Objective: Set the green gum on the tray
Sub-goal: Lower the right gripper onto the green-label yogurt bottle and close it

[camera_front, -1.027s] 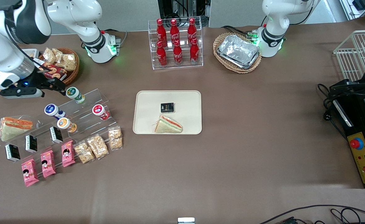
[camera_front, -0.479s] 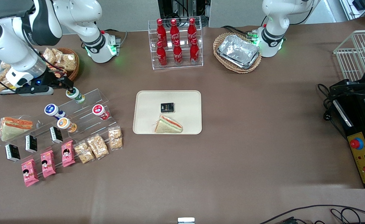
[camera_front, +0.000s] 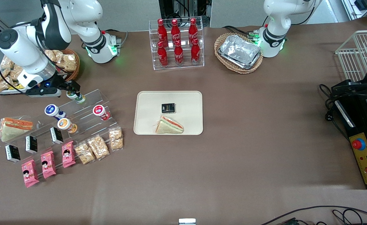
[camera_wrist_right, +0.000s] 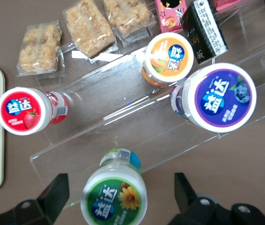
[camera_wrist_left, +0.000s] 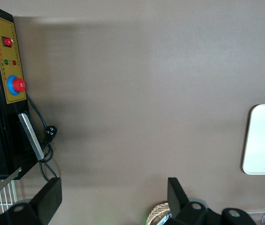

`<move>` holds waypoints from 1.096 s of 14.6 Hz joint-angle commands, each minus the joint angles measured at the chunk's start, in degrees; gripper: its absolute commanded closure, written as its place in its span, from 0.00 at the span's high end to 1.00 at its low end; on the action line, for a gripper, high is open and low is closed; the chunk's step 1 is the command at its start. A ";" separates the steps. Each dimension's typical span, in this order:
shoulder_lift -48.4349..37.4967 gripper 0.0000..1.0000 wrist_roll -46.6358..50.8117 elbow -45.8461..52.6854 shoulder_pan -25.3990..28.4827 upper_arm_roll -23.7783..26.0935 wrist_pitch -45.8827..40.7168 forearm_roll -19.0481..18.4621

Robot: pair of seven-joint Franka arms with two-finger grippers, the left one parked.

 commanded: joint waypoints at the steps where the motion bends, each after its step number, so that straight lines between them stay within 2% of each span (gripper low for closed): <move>1: -1.76 1.00 1.49 -3.55 -0.25 -0.13 3.92 -0.98; 6: -1.76 1.00 1.67 -4.43 -0.25 -0.13 4.55 -0.98; 7: -1.68 0.97 1.67 -4.43 -0.25 -0.13 4.55 -0.98; 10: -1.41 0.57 1.67 -4.26 -0.25 -0.13 4.37 -0.98; 13: -1.24 0.26 1.67 -4.08 -0.25 -0.13 4.37 -0.98; 16: -1.06 0.25 1.84 -3.64 -0.16 -0.22 4.02 -0.98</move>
